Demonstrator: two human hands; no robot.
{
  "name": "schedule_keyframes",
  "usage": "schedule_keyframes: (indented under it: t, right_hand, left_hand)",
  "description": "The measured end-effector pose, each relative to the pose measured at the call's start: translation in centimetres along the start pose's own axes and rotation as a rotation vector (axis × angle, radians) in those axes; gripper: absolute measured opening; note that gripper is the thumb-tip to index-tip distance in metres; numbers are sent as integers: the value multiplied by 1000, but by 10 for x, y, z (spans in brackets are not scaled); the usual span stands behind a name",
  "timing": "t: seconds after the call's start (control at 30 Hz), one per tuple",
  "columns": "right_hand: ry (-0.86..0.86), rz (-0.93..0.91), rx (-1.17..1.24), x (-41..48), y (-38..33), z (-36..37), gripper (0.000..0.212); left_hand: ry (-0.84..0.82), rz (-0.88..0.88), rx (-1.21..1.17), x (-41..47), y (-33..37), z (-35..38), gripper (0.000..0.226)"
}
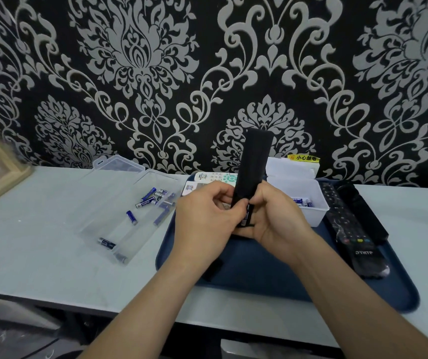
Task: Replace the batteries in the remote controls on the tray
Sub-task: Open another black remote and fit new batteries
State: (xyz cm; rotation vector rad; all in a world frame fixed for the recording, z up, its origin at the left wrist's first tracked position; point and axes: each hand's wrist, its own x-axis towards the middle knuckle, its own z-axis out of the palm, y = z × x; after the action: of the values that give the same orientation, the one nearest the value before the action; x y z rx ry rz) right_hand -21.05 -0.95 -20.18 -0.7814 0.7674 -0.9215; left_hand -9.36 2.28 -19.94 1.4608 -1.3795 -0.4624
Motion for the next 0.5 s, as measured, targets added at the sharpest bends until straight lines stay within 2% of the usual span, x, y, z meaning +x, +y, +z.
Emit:
schedule_keyframes:
  t: [0.13,0.27,0.33,0.4,0.5]
  right_hand:
    - [17,-25,-10,-1,5,1,66]
    - [3,9,46,-1,0,0,46]
    - [-15,-7,86,-3,-6,-1,36]
    - [-33,-46,81,-5,-11,-2,29]
    - [-43,-91,15,-7,-10,-2,26]
  left_hand:
    - [16,25,71,0,2,2,9]
    - [23,70,94,-1,3,-1,37]
    - [31,216,122,-2,1,-2,41]
    - [10,393,238,-2,-2,-2,33]
    - [-55,492,343,-1,-8,1,31]
